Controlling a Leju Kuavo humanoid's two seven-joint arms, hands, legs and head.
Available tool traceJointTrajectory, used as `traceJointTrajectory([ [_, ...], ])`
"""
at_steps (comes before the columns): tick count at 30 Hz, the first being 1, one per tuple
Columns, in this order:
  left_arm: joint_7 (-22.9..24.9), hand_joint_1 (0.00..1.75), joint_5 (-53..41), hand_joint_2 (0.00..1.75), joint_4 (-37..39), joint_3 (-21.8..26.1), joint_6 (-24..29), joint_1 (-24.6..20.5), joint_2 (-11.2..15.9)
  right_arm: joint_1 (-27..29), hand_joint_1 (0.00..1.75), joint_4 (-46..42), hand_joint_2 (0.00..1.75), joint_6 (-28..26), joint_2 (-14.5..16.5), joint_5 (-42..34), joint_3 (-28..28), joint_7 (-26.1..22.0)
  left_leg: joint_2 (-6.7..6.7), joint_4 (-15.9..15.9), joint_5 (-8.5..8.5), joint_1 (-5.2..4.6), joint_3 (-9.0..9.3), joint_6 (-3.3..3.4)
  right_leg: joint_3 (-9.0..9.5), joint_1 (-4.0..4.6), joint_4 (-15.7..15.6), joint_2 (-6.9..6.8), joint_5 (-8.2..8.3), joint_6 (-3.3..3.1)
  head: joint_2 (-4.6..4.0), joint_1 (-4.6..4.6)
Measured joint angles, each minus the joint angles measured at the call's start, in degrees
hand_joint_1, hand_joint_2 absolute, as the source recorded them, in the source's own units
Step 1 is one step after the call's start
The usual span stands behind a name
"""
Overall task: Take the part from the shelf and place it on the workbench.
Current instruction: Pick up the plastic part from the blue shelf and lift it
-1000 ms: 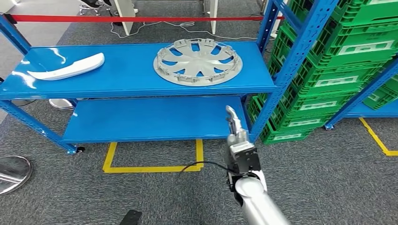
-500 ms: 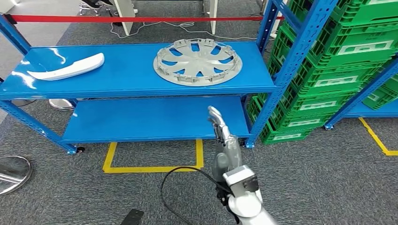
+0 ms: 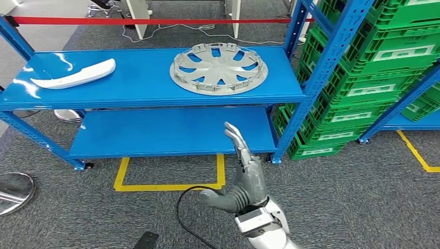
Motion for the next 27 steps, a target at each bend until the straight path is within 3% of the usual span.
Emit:
traceJointTrajectory([
  [13,-0.17,0.0,0.21,0.0,-0.01,-0.02,0.0,-0.09,0.02,-0.35,0.0,-0.02,1.75,-1.1,-0.42,0.01,1.04,0.03,0.0,0.03,-0.1,-0.32,0.0,0.19,0.01,-0.32,-0.08,-0.01,0.05,0.14,0.0,-0.01],
  [20,-0.17,0.0,0.36,0.0,-0.01,-0.02,0.01,-0.1,0.01,-0.39,0.0,-0.16,1.75,-1.12,-0.44,0.01,1.3,0.04,-0.03,-0.4,0.05,-0.66,0.13,1.26,0.1,-0.82,-0.29,0.04,0.0,1.11,0.0,-0.03],
  [22,-0.17,0.0,0.37,0.0,-0.02,-0.02,0.02,-0.14,-0.02,-0.38,0.0,-0.42,1.75,-1.12,-0.51,0.03,1.36,0.04,-0.08,-0.96,0.34,-0.29,0.38,1.68,-1.2,-0.76,2.4,0.52,-1.73,1.39,0.0,0.16],
  [25,-0.17,0.0,0.46,0.0,-0.01,-0.02,0.04,-0.16,-0.02,-0.33,0.0,-0.55,1.75,-1.12,-0.65,0.01,1.38,0.07,-0.14,-1.06,0.33,-0.18,0.45,1.87,-6.86,-0.79,13.23,1.09,-6.44,1.55,0.0,0.45],
  [26,-0.17,0.0,0.5,0.0,-0.01,-0.02,0.04,-0.14,-0.02,-0.32,0.0,-0.55,1.75,-1.12,-0.68,0.01,1.39,0.07,-0.2,-1.05,0.29,-0.18,0.47,1.83,-8.31,-0.8,15.62,1.11,-6.86,1.61,0.0,0.46],
  [27,-0.17,0.0,0.51,0.0,0.0,-0.02,0.05,-0.12,-0.03,-0.32,0.0,-0.55,1.75,-1.12,-0.7,0.01,1.39,0.07,-0.3,-1.03,0.22,-0.14,0.52,1.72,-8.72,-0.83,15.8,1.12,-6.1,1.64,0.0,0.48],
])
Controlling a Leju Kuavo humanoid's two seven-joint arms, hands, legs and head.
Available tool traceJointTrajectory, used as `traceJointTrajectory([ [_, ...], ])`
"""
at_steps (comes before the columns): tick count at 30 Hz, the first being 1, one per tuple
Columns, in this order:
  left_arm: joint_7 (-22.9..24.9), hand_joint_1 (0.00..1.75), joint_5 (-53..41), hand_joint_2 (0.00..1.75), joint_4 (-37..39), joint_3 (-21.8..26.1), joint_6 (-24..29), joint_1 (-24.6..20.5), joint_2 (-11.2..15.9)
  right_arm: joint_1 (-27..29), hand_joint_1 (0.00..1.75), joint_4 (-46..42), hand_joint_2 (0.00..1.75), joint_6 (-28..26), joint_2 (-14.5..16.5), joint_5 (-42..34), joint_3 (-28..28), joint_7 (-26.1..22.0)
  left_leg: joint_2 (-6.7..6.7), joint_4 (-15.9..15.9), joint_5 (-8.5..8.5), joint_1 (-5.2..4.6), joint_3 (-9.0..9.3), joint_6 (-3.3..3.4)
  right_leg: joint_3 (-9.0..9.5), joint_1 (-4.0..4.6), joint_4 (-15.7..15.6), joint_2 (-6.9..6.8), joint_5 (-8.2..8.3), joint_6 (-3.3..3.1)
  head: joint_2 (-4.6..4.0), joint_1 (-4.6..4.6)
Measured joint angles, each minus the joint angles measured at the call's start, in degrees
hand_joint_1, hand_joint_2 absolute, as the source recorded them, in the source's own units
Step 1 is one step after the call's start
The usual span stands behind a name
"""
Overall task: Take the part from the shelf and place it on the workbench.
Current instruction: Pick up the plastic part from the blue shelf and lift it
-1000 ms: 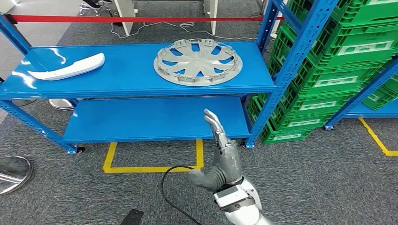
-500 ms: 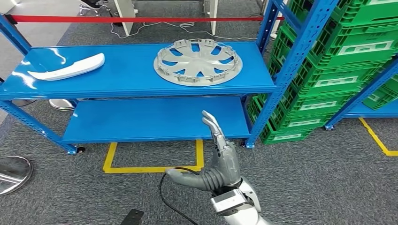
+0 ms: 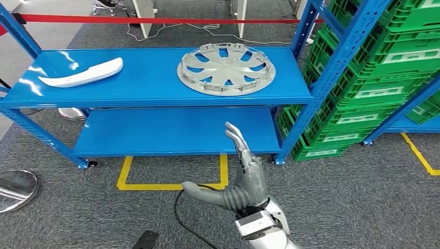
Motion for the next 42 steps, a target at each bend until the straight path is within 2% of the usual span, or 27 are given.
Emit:
traceJointTrajectory([
  [1,0.0,0.0,0.01,0.0,0.0,0.0,0.0,0.01,-0.02,0.0,0.0,-0.01,1.75,0.0,-0.01,0.0,0.0,0.0,-0.16,0.03,-0.11,0.09,0.12,-0.18,0.86,-0.07,-2.33,0.0,1.88,-0.01,0.0,-0.01],
  [3,0.0,0.0,0.01,0.0,-0.01,0.01,0.01,0.03,-0.02,0.0,0.0,-0.02,1.75,-0.01,-0.02,-0.01,0.01,0.02,-0.53,0.19,-0.45,0.25,0.38,-0.81,4.48,-0.19,-10.22,0.23,5.83,-0.01,0.0,0.03],
  [4,0.0,0.0,0.01,0.0,-0.02,0.01,0.02,0.04,-0.01,0.01,0.0,-0.05,1.75,-0.01,-0.02,-0.04,0.02,0.03,-0.7,0.37,-0.61,0.24,0.4,-1.21,5.95,-0.21,-13.2,0.42,6.88,-0.22,0.01,0.09],
  [5,0.0,0.0,0.01,0.0,-0.02,0.01,0.03,0.08,0.01,0.02,0.0,-0.07,1.75,0.0,-0.03,-0.1,0.03,0.06,-0.8,0.49,-0.68,0.19,0.34,-1.59,6.66,-0.18,-14.65,0.62,7.13,-0.51,0.01,0.08],
  [8,0.0,0.0,-0.02,0.0,-0.02,0.02,0.03,0.19,0.02,0.07,0.0,-0.16,1.75,0.36,-0.04,-0.66,0.04,0.16,-0.83,0.52,-0.74,0.29,0.21,-2.55,6.6,0.07,-14.71,0.8,6.96,-1.84,0.0,-0.26],
  [10,-0.01,0.0,-0.09,0.0,-0.02,0.01,0.01,0.16,0.01,0.12,0.0,-0.31,1.75,0.85,-0.04,-1.22,0.04,0.21,-0.6,2.38,-2.15,0.41,-0.63,-3.17,6.69,0.01,-14.8,0.66,6.96,-2.62,0.0,-0.46],
  [11,-0.02,0.0,-0.13,0.0,-0.02,0.0,0.0,0.15,0.01,0.17,0.0,-0.38,1.75,1.05,-0.04,-1.44,0.04,0.23,-0.49,5.02,-3.66,0.43,-1.88,-3.4,6.75,-0.07,-14.86,0.55,6.94,-2.91,0.0,-0.56],
  [13,-0.02,0.0,-0.15,0.0,-0.02,0.0,0.0,0.19,0.02,0.38,0.0,-0.42,1.75,1.26,-0.14,-1.66,0.04,0.25,-0.4,12.97,-7.19,0.44,-5.87,-3.64,6.76,-0.06,-14.86,0.35,6.83,-3.2,0.0,-0.68],
  [14,-0.02,0.0,-0.15,0.0,-0.02,0.0,0.0,0.22,0.03,0.56,0.0,-0.42,1.75,1.29,-0.23,-1.74,0.04,0.26,-0.4,16.14,-8.05,0.45,-7.6,-3.69,6.78,-0.05,-14.86,0.29,6.79,-3.24,0.0,-0.68],
  [15,-0.02,0.0,-0.15,0.0,-0.02,0.0,-0.01,0.24,0.03,0.72,0.0,-0.42,1.75,1.31,-0.34,-1.8,0.04,0.28,-0.39,17.5,-7.81,0.47,-8.51,-3.69,6.81,-0.06,-14.85,0.25,6.77,-3.23,0.0,-0.68],
  [16,-0.02,0.0,-0.15,0.0,-0.02,0.0,-0.01,0.24,0.04,0.85,0.0,-0.42,1.75,1.33,-0.42,-1.84,0.04,0.31,-0.37,16.58,-6.43,0.51,-8.32,-3.66,6.87,-0.1,-14.85,0.25,6.72,-3.17,0.0,-0.68],
  [18,-0.02,0.0,-0.15,0.0,-0.03,0.0,-0.01,0.2,0.05,0.94,0.0,-0.42,0.87,1.4,-0.5,-1.92,0.04,0.33,-0.1,9.7,-2.07,0.65,-5.26,-3.66,7.11,-0.21,-14.84,0.31,6.54,-2.85,0.0,-0.71],
  [20,-0.02,0.0,-0.21,0.0,-0.04,0.0,-0.02,0.08,0.0,0.99,0.0,-0.43,0.0,1.54,-0.53,-2.16,0.04,0.39,0.17,3.28,0.06,0.69,-2.31,-3.39,7.16,0.03,-14.69,0.4,6.31,-2.23,0.0,-0.88],
  [23,0.0,0.0,-0.34,0.0,-0.04,0.0,-0.02,0.1,-0.06,1.11,0.0,-0.44,0.0,1.91,-0.62,-2.66,0.01,0.68,0.07,1.6,-0.1,0.52,-1.73,-2.13,7.22,0.2,-15.0,0.25,6.32,-1.31,0.0,-0.77],
  [25,0.0,0.0,-0.35,0.0,-0.04,0.01,0.0,0.19,-0.06,1.24,0.0,-0.47,0.0,2.07,-0.65,-2.85,-0.08,1.02,0.0,1.48,-0.06,0.53,-1.59,-1.32,6.76,0.06,-13.84,0.16,5.32,-0.79,0.0,-0.6],
  [26,0.0,0.0,-0.37,0.0,-0.04,0.01,0.01,0.19,-0.06,1.33,0.0,-0.51,0.0,1.99,-0.66,-2.76,-0.17,1.18,0.0,1.42,-0.05,0.56,-1.51,-0.99,5.69,0.05,-11.53,0.17,3.96,-0.62,0.0,-0.47],
  [28,0.0,0.0,-0.46,0.0,-0.04,0.01,0.02,0.2,-0.06,1.64,0.0,-0.57,0.0,1.47,-0.73,-2.18,-0.38,1.43,-0.01,1.43,-0.16,0.38,-1.45,-0.53,1.94,0.13,-3.76,0.2,0.26,-0.53,0.0,-0.21],
  [29,0.0,0.0,-0.49,0.0,-0.04,0.01,0.04,0.25,-0.06,1.86,0.0,-0.58,0.0,0.85,-0.77,-1.65,-0.49,1.62,-0.03,1.44,-0.21,0.26,-1.43,-0.41,0.08,0.16,-0.13,0.21,-1.01,-0.58,0.0,-0.16],
  [30,0.0,0.0,-0.45,0.0,-0.04,0.01,0.09,0.29,-0.05,2.06,0.0,-0.57,0.0,-0.02,-0.81,-1.07,-0.6,1.86,-0.08,1.45,-0.25,0.13,-1.39,-0.33,-1.03,0.21,1.82,0.22,-1.27,-0.69,0.0,-0.14],
  [31,0.0,0.0,-0.33,0.0,-0.04,0.02,0.18,0.32,-0.05,2.23,0.0,-0.57,0.0,-1.16,-0.83,-0.41,-0.72,2.15,-0.19,1.46,-0.31,0.03,-1.29,-0.28,-1.0,0.26,1.45,0.23,-0.33,-0.89,0.0,-0.14],
  [32,0.0,0.0,-0.22,0.0,-0.04,0.02,0.27,0.33,-0.05,2.33,0.0,-0.57,0.0,-2.29,-0.81,0.21,-0.85,2.42,-0.33,1.46,-0.38,-0.05,-1.12,-0.28,0.24,0.34,-1.33,0.25,1.62,-1.18,0.0,-0.14],
  [33,0.0,0.0,-0.11,0.0,-0.04,0.02,0.36,0.33,-0.07,2.38,0.0,-0.57,0.0,-3.16,-0.79,0.68,-0.95,2.63,-0.49,1.46,-0.48,-0.1,-0.91,-0.32,2.22,0.44,-5.49,0.31,3.9,-1.54,0.0,-0.13],
  [35,-0.01,0.0,-0.06,0.0,-0.04,0.02,0.52,0.32,-0.1,2.42,0.0,-0.57,0.0,-4.42,-0.73,1.27,-1.03,2.88,-0.71,1.55,-0.69,-0.29,-0.71,-0.68,5.85,0.68,-12.64,0.44,6.56,-2.03,0.01,-0.16],
  [36,-0.01,0.0,-0.05,0.0,-0.04,0.03,0.61,0.33,-0.11,2.44,0.0,-0.57,0.0,-5.03,-0.69,1.23,-1.04,2.93,-0.75,1.57,-0.73,-0.31,-0.72,-0.92,6.64,0.81,-14.21,0.51,6.83,-2.12,0.01,-0.19],
  [39,0.0,0.0,0.0,0.0,-0.05,0.04,0.85,0.41,-0.21,2.57,0.0,-0.67,0.0,-6.75,-0.54,0.09,-1.14,2.96,-0.75,1.5,-0.82,-0.22,-0.72,-1.86,6.88,0.83,-14.91,0.58,6.88,-2.49,0.0,-0.22],
  [41,0.0,0.0,0.05,0.0,-0.07,0.04,0.95,0.42,-0.27,2.61,0.0,-0.89,0.0,-7.24,-0.39,-0.31,-1.22,2.92,-0.65,3.8,-2.59,-0.2,-1.73,-2.59,7.12,0.46,-15.34,0.44,7.11,-2.99,0.0,-0.52],
  [42,0.0,0.0,0.08,0.0,-0.07,0.04,0.97,0.44,-0.27,2.62,0.0,-1.01,0.0,-7.49,-0.34,-0.34,-1.28,2.89,-0.59,6.64,-4.24,-0.12,-3.1,-2.91,7.19,0.32,-15.43,0.36,7.15,-3.12,0.0,-0.68],
])
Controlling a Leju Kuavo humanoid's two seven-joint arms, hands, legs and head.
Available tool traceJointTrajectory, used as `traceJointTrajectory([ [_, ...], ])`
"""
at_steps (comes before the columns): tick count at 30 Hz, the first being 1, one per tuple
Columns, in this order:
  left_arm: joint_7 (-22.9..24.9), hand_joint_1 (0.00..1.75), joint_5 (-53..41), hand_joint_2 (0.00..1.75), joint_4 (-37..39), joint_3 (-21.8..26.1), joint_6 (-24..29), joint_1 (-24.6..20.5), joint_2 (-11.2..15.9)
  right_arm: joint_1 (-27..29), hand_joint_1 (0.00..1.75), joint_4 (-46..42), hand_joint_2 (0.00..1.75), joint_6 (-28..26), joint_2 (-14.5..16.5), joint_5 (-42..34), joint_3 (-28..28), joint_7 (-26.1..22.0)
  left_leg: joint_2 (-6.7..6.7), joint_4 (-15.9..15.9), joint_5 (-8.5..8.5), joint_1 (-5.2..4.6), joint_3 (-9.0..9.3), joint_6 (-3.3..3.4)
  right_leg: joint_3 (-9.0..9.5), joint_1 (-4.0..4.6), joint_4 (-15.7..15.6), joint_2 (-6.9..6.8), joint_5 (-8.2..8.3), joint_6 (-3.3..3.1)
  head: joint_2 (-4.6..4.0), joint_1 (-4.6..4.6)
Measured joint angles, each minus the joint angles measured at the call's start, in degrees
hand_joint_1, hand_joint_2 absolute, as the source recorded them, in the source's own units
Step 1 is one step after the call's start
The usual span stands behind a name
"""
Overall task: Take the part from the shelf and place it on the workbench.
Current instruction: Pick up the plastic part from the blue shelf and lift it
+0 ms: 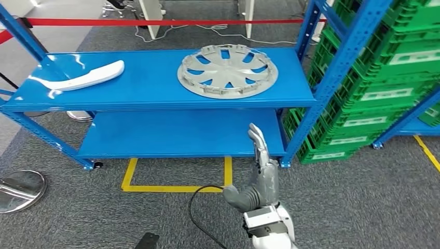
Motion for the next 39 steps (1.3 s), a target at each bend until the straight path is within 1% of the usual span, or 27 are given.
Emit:
traceJointTrajectory([
  [2,-0.01,0.0,0.18,0.0,0.0,0.01,0.01,0.1,0.01,0.04,0.0,-0.18,0.0,-0.43,0.05,0.19,-0.09,-0.09,0.08,7.42,-3.21,0.19,-3.74,-0.48,-0.03,-0.09,-0.01,-0.12,-0.01,-0.11,0.0,-0.13],
  [3,-0.04,0.0,0.35,0.0,0.0,0.04,0.01,0.19,0.03,0.06,0.0,-0.25,0.0,-0.63,0.05,0.45,-0.11,-0.09,0.11,9.84,-3.68,0.28,-5.06,-0.64,-0.02,-0.13,-0.01,-0.15,-0.02,-0.11,0.0,-0.13],
  [4,-0.09,0.0,0.63,0.0,0.0,0.09,0.01,0.26,0.05,0.06,0.0,-0.31,0.0,-0.75,0.05,0.73,-0.11,-0.03,0.14,10.32,-3.03,0.38,-5.48,-0.76,-0.01,-0.18,0.0,-0.15,-0.05,-0.07,0.0,-0.13],
  [5,-0.14,0.0,1.0,0.0,0.0,0.15,0.01,0.3,0.08,0.07,0.0,-0.35,0.0,-0.81,0.05,0.92,-0.11,0.14,0.19,8.51,-1.34,0.5,-4.74,-0.87,0.06,-0.27,0.0,-0.13,-0.09,0.02,0.0,-0.13],
  [7,-0.21,0.0,1.59,0.0,0.0,0.29,0.03,0.29,0.13,0.1,0.0,-0.43,0.0,-0.84,0.05,0.66,-0.12,0.55,0.46,1.2,2.62,0.78,-1.23,-1.22,0.2,-0.36,0.14,-0.05,-0.29,0.48,0.0,-0.2],
  [8,-0.21,0.0,1.8,0.0,0.0,0.36,0.05,0.24,0.12,0.15,0.0,-0.56,0.0,-0.84,0.05,0.28,-0.15,0.72,0.47,-2.03,3.71,0.88,0.35,-1.07,0.16,-0.3,0.32,0.02,-0.44,0.84,0.0,-0.29],
  [10,-0.17,0.0,2.04,0.0,0.0,0.5,0.11,0.22,0.09,0.26,0.0,-0.89,0.0,-1.38,0.04,-0.05,-0.26,0.82,0.39,-4.87,4.0,0.84,1.62,-0.28,0.02,-0.09,0.46,0.08,-0.58,1.59,0.0,-0.32],
  [11,-0.14,0.0,2.14,0.0,0.0,0.6,0.15,0.26,0.09,0.32,0.0,-1.06,0.0,-2.41,0.08,0.38,-0.37,0.76,0.24,-4.98,3.9,0.76,1.62,0.4,0.04,-0.15,0.37,0.08,-0.57,1.88,0.0,-0.26],
  [13,-0.04,0.0,2.24,0.0,0.0,0.88,0.27,0.39,0.08,0.41,0.0,-1.25,0.0,-5.67,0.23,1.95,-0.68,0.58,0.24,-5.09,3.96,0.74,1.69,1.28,-0.09,-0.32,0.78,0.02,-1.12,2.41,0.0,-0.12],
  [15,0.01,0.0,2.21,0.0,0.0,1.2,0.38,0.4,0.04,0.47,0.0,-1.33,0.0,-7.99,0.39,2.73,-0.94,0.59,0.25,-5.19,4.03,0.77,1.79,1.94,-2.05,-0.35,5.18,0.01,-3.87,2.72,0.0,0.15],
  [17,-0.23,0.0,2.36,0.0,0.0,1.44,0.41,0.42,0.02,0.5,0.0,-1.37,0.0,-8.83,0.42,2.49,-1.02,0.41,0.26,-5.17,3.95,0.58,1.81,2.27,-5.74,-0.29,13.06,0.02,-7.56,2.74,0.0,0.37],
  [18,-0.55,0.0,2.69,0.0,0.0,1.57,0.44,0.43,0.02,0.54,0.0,-1.48,0.0,-9.14,0.42,2.33,-1.03,0.18,0.25,-5.15,3.91,0.46,1.84,2.35,-7.19,-0.26,15.99,0.02,-8.45,2.66,0.0,0.38],
  [19,-0.98,0.0,3.15,0.0,0.0,1.74,0.48,0.44,0.02,0.58,0.0,-1.7,0.0,-9.45,0.42,2.22,-1.03,-0.08,0.21,-5.14,3.86,0.38,1.9,2.4,-7.71,-0.21,16.89,0.03,-8.21,2.53,0.0,0.38],
  [20,-1.46,0.0,3.65,0.0,0.0,1.94,0.53,0.43,0.01,0.63,0.0,-2.09,0.0,-9.7,0.42,2.16,-1.03,-0.32,0.13,-5.13,3.82,0.32,2.01,2.43,-7.09,-0.14,15.42,0.03,-6.84,2.32,0.0,0.38],
  [22,-2.15,0.0,4.3,0.0,0.0,2.41,0.61,0.39,-0.07,0.7,0.0,-3.04,0.0,-10.03,0.42,2.16,-1.03,-0.65,-0.08,-5.12,3.63,0.27,2.35,2.32,-3.41,-0.01,7.74,0.07,-2.82,1.86,0.0,0.4],
  [24,-2.59,0.0,4.56,0.0,0.0,2.87,0.6,0.34,-0.15,0.72,0.0,-3.69,0.0,-9.96,0.42,2.36,-1.0,-0.55,-0.2,-5.02,3.48,0.11,2.46,1.91,-0.47,0.15,1.79,0.17,-0.78,1.59,0.0,0.38],
  [27,-4.79,0.0,6.14,0.0,-0.02,3.54,-0.5,0.27,-0.17,0.77,0.0,-4.02,0.0,-9.14,0.4,3.4,-0.93,0.8,-0.18,-5.19,3.57,0.14,2.36,1.01,-0.07,0.29,0.72,0.35,-0.59,1.17,0.0,0.33],
  [29,-8.54,0.0,8.73,0.0,-0.07,4.62,-2.87,0.15,-0.17,0.87,0.0,-4.08,0.0,-7.57,0.34,3.19,-0.9,2.17,-0.07,-3.94,2.4,0.19,1.8,0.33,0.1,0.05,0.31,0.27,-0.35,0.59,0.0,0.15],
  [30,-10.83,0.0,10.06,0.0,-0.09,5.33,-4.44,0.11,-0.14,1.0,0.0,-4.09,0.0,-6.41,0.27,2.34,-0.88,2.65,0.01,-1.66,0.94,0.21,0.76,0.02,0.21,-0.11,0.11,0.19,-0.25,0.33,0.0,0.02],
  [32,-14.92,0.0,12.0,0.0,-0.09,6.65,-7.37,0.1,-0.06,1.37,0.0,-4.08,0.0,-4.13,0.06,0.38,-0.88,3.01,0.11,5.68,-2.67,0.28,-2.75,-0.44,0.17,-0.14,0.08,0.06,-0.25,0.08,0.0,-0.21],
  [33,-16.12,0.0,12.51,0.0,-0.09,7.18,-8.25,0.1,-0.03,1.57,0.0,-4.07,0.0,-3.39,-0.06,-0.14,-0.88,3.09,0.13,9.01,-3.77,0.32,-4.4,-0.58,0.16,-0.14,0.08,0.03,-0.26,0.04,0.0,-0.2],
  [34,-16.84,0.0,12.8,0.0,-0.09,7.63,-8.77,0.1,0.01,1.74,0.0,-4.07,0.0,-2.96,-0.17,-0.39,-0.88,3.1,0.14,10.63,-3.78,0.35,-5.26,-0.66,0.17,-0.16,0.09,0.02,-0.28,0.03,0.0,-0.2],
  [35,-17.18,0.0,12.96,0.0,-0.09,8.04,-9.02,0.1,0.04,1.87,0.0,-4.07,0.0,-2.79,-0.25,-0.51,-0.88,3.1,0.16,10.05,-2.66,0.4,-5.05,-0.71,0.22,-0.19,0.09,0.04,-0.29,0.05,0.0,-0.2],
  [36,-17.38,0.0,13.1,0.0,-0.1,8.37,-9.16,0.1,0.08,1.97,0.0,-4.07,0.0,-2.7,-0.3,-0.56,-0.88,3.11,0.21,7.4,-0.7,0.48,-3.8,-0.75,0.3,-0.26,0.1,0.1,-0.33,0.12,0.0,-0.2],
  [37,-17.63,0.0,13.24,0.0,-0.11,8.65,-9.33,0.09,0.11,2.04,0.0,-4.07,0.0,-2.68,-0.32,-0.35,-0.88,3.16,0.35,3.59,1.46,0.61,-1.92,-0.85,0.39,-0.27,0.12,0.17,-0.38,0.29,0.0,-0.23],
  [38,-18.1,0.0,13.5,0.0,-0.13,8.89,-9.63,0.04,0.1,2.08,0.0,-4.07,0.0,-2.71,-0.36,0.27,-0.88,3.22,0.47,-0.26,2.93,0.69,-0.02,-0.92,0.36,-0.15,0.28,0.25,-0.49,0.56,0.0,-0.37],
  [39,-18.9,0.0,13.96,0.0,-0.13,9.11,-10.15,-0.06,0.06,2.13,0.0,-4.08,0.0,-2.82,-0.44,1.37,-0.87,3.29,0.51,-2.98,3.72,0.76,1.25,-0.67,0.28,0.0,0.37,0.31,-0.55,0.88,0.0,-0.44],
])
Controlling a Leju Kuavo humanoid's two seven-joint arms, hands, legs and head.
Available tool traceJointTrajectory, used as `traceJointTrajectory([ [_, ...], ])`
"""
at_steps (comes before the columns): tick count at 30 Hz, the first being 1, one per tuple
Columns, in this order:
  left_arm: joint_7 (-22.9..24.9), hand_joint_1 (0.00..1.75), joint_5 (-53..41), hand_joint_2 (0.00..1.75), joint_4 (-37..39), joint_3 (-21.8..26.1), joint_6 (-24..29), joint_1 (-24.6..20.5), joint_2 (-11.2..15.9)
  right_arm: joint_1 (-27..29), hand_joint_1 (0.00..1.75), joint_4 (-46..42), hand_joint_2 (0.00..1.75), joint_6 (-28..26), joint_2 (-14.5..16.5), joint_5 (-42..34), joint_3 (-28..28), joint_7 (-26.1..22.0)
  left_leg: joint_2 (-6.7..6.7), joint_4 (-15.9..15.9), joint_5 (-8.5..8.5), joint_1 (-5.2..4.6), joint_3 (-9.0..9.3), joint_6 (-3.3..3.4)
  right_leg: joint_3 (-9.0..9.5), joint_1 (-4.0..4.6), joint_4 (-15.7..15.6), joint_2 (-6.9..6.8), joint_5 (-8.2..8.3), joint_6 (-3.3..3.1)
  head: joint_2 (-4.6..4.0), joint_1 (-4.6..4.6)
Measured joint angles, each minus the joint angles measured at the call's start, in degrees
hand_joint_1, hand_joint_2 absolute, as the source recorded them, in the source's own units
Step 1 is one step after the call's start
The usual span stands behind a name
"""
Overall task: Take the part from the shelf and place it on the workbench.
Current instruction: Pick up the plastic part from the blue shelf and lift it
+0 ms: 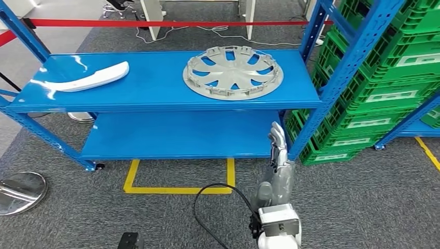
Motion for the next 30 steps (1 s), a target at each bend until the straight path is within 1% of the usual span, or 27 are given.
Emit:
traceJointTrajectory([
  [1,-1.04,0.0,0.59,0.0,0.0,0.31,-0.73,-0.09,-0.06,0.08,0.0,-0.01,0.0,-0.18,-0.12,1.31,0.02,0.01,0.0,-1.5,0.16,0.01,0.64,0.34,-0.1,0.18,0.04,0.03,-0.01,0.31,0.0,-0.03],
  [2,-2.15,0.0,1.22,0.0,0.0,0.69,-1.57,-0.17,-0.13,0.19,0.0,-0.01,0.0,-0.36,-0.27,2.45,0.05,-0.13,-0.09,-1.97,-0.04,-0.08,0.75,0.84,-0.17,0.27,0.03,0.03,0.03,0.58,0.0,-0.02],
  [3,-3.18,0.0,1.73,0.0,0.0,1.07,-2.36,-0.21,-0.17,0.32,0.0,-0.01,0.0,-0.52,-0.41,3.2,0.09,-0.35,-0.17,-1.96,-0.01,-0.08,0.64,1.46,-0.15,0.2,-0.11,0.01,0.07,0.81,0.0,0.08],
  [4,-3.98,0.0,2.08,0.0,0.0,1.38,-3.01,-0.22,-0.23,0.41,0.0,-0.03,0.0,-0.62,-0.49,3.51,0.13,-0.64,-0.18,-2.03,0.03,-0.09,0.66,1.84,-0.2,0.12,0.04,-0.01,-0.15,1.06,0.0,0.14],
  [5,-4.55,0.0,2.29,0.0,0.0,1.6,-3.49,-0.24,-0.27,0.46,0.0,-0.05,0.0,-0.66,-0.56,3.58,0.16,-0.89,-0.16,-2.09,0.09,-0.06,0.71,2.25,-0.57,0.03,0.9,-0.04,-0.86,1.3,0.0,0.26],
  [6,-4.97,0.0,2.39,0.0,0.0,1.81,-3.85,-0.27,-0.3,0.5,0.0,-0.08,0.0,-0.69,-0.61,3.63,0.17,-1.07,-0.14,-2.15,0.14,-0.01,0.74,2.59,-1.54,-0.01,3.05,-0.06,-2.22,1.51,0.0,0.39],
  [7,-5.32,0.0,2.51,0.0,0.0,2.05,-4.12,-0.29,-0.32,0.57,0.0,-0.1,0.0,-0.7,-0.67,3.68,0.19,-1.16,-0.11,-2.16,0.13,-0.05,0.74,2.83,-3.06,-0.02,6.35,-0.09,-4.01,1.65,0.0,0.55],
  [8,-5.62,0.0,2.65,0.0,0.0,2.28,-4.46,-0.28,-0.33,0.66,0.0,-0.09,0.0,-0.65,-0.74,3.74,0.21,-1.16,-0.1,-2.15,0.12,-0.12,0.73,3.0,-4.95,-0.01,10.44,-0.1,-5.93,1.72,0.0,0.67],
  [9,-5.89,0.0,2.87,0.0,0.0,2.49,-4.91,-0.26,-0.32,0.77,0.0,-0.07,0.0,-0.5,-0.83,3.82,0.22,-1.04,-0.09,-2.14,0.1,-0.21,0.71,3.09,-6.7,-0.01,14.13,-0.1,-7.32,1.74,0.0,0.7],
  [10,-6.17,0.0,3.16,0.0,0.0,2.66,-5.49,-0.22,-0.32,0.87,0.0,-0.03,0.0,-0.25,-0.92,3.92,0.24,-0.85,-0.11,-2.14,0.08,-0.29,0.73,3.13,-7.72,-0.01,16.21,-0.1,-7.71,1.71,0.0,0.71],
  [11,-6.51,0.0,3.55,0.0,0.0,2.82,-6.33,-0.2,-0.32,0.95,0.0,0.01,0.0,0.03,-1.01,4.05,0.27,-0.61,-0.16,-2.13,0.06,-0.34,0.78,3.14,-7.73,0.0,16.13,-0.09,-7.01,1.62,0.0,0.71],
  [12,-7.01,0.0,3.98,0.0,-0.01,3.05,-7.38,-0.2,-0.32,0.98,0.0,0.05,0.0,0.27,-1.08,4.16,0.31,-0.42,-0.23,-2.12,0.04,-0.37,0.86,3.13,-6.56,0.0,13.64,-0.09,-5.3,1.46,0.0,0.73],
  [13,-7.65,0.0,4.43,0.0,-0.01,3.32,-8.49,-0.2,-0.32,0.99,0.0,0.07,0.0,0.42,-1.13,4.24,0.34,-0.31,-0.31,-2.12,0.01,-0.38,0.97,3.07,-4.58,0.0,9.63,-0.09,-3.17,1.27,0.0,0.76],
  [14,-8.29,0.0,4.8,0.0,-0.02,3.59,-9.48,-0.22,-0.32,0.99,0.0,0.09,0.0,0.48,-1.16,4.28,0.37,-0.26,-0.38,-2.07,-0.05,-0.46,1.02,2.91,-2.54,0.04,5.55,-0.08,-1.62,1.12,0.0,0.82],
  [15,-8.81,0.0,5.05,0.0,-0.04,3.82,-10.2,-0.23,-0.31,1.0,0.0,0.11,0.0,0.49,-1.17,4.31,0.39,-0.23,-0.43,-2.02,-0.07,-0.54,1.02,2.66,-1.0,0.09,2.47,-0.06,-0.6,1.0,0.0,0.84],
  [16,-9.1,0.0,5.22,0.0,-0.06,3.97,-10.6,-0.23,-0.29,1.03,0.0,0.13,0.0,0.5,-1.19,4.32,0.4,-0.21,-0.45,-2.02,-0.04,-0.6,0.98,2.37,-0.19,0.16,0.79,0.0,-0.25,0.9,0.0,0.85],
  [17,-9.23,0.0,5.32,0.0,-0.07,4.06,-10.79,-0.22,-0.28,1.07,0.0,0.15,0.0,0.52,-1.2,4.32,0.42,-0.19,-0.46,-2.08,0.05,-0.62,0.92,2.03,-0.06,0.28,0.38,0.07,-0.37,0.77,0.0,0.84],
  [19,-9.34,0.0,5.48,0.0,-0.11,4.18,-10.99,-0.26,-0.26,1.12,0.0,0.16,0.0,0.54,-1.2,4.34,0.45,-0.17,-0.44,-2.23,0.07,-0.47,0.93,1.36,-0.12,0.27,0.16,0.13,-0.08,0.2,0.0,0.84],
  [20,-9.39,0.0,5.51,0.0,-0.13,4.22,-11.05,-0.29,-0.26,1.12,0.0,0.16,0.0,0.55,-1.2,4.36,0.48,-0.17,-0.4,-1.7,-0.48,-0.42,0.69,1.02,-0.08,0.18,0.0,0.08,0.04,-0.16,0.0,0.75],
  [21,-9.42,0.0,5.51,0.0,-0.16,4.26,-11.09,-0.31,-0.25,1.11,0.0,0.16,0.0,0.57,-1.2,4.38,0.51,-0.17,-0.36,-0.14,-1.61,-0.41,-0.01,0.72,-0.02,0.04,-0.17,0.0,0.17,-0.48,0.0,0.65],
  [22,-9.44,0.0,5.51,0.0,-0.19,4.28,-11.11,-0.3,-0.23,1.11,0.0,0.17,0.0,0.59,-1.2,4.39,0.53,-0.18,-0.32,2.61,-3.27,-0.38,-1.27,0.47,0.01,-0.06,-0.24,-0.08,0.23,-0.7,0.0,0.54],
  [24,-9.43,0.0,5.46,0.0,-0.2,4.32,-11.11,-0.22,-0.17,1.12,0.0,0.25,0.0,0.74,-1.2,4.38,0.54,-0.15,-0.29,10.16,-6.7,-0.34,-4.86,0.15,-0.07,-0.08,-0.25,-0.19,0.24,-0.9,0.0,0.42],
  [25,-9.32,0.0,5.34,0.0,-0.2,4.32,-11.09,-0.15,-0.13,1.12,0.0,0.34,0.0,0.91,-1.2,4.37,0.54,-0.1,-0.29,12.78,-7.34,-0.32,-6.14,0.06,-0.08,-0.08,-0.25,-0.21,0.24,-0.92,0.0,0.41],
  [26,-9.15,0.0,5.2,0.0,-0.2,4.32,-11.09,-0.08,-0.09,1.11,0.0,0.43,0.0,1.13,-1.2,4.35,0.54,-0.04,-0.28,13.49,-6.9,-0.31,-6.56,0.01,-0.08,-0.09,-0.24,-0.21,0.24,-0.92,0.0,0.4],
  [27,-8.96,0.0,5.03,0.0,-0.2,4.32,-11.16,-0.03,-0.05,1.1,0.0,0.52,0.0,1.38,-1.2,4.34,0.54,0.01,-0.27,11.96,-5.44,-0.28,-5.87,0.0,-0.04,-0.13,-0.24,-0.19,0.23,-0.89,0.0,0.4],
  [29,-8.45,0.0,4.44,0.0,-0.2,4.26,-11.37,-0.01,0.01,1.02,0.0,0.67,0.0,2.11,-1.2,4.62,0.57,0.09,-0.12,4.79,-1.62,-0.17,-2.33,-0.05,0.07,-0.11,-0.18,-0.13,0.15,-0.6,0.0,0.39],
  [30,-8.11,0.0,4.0,0.0,-0.2,4.17,-11.45,-0.04,0.01,0.96,0.0,0.76,0.0,2.56,-1.22,4.95,0.61,0.14,-0.11,1.38,-0.48,-0.12,-0.65,0.13,0.02,0.02,-0.06,-0.07,0.06,-0.33,0.0,0.34],
])
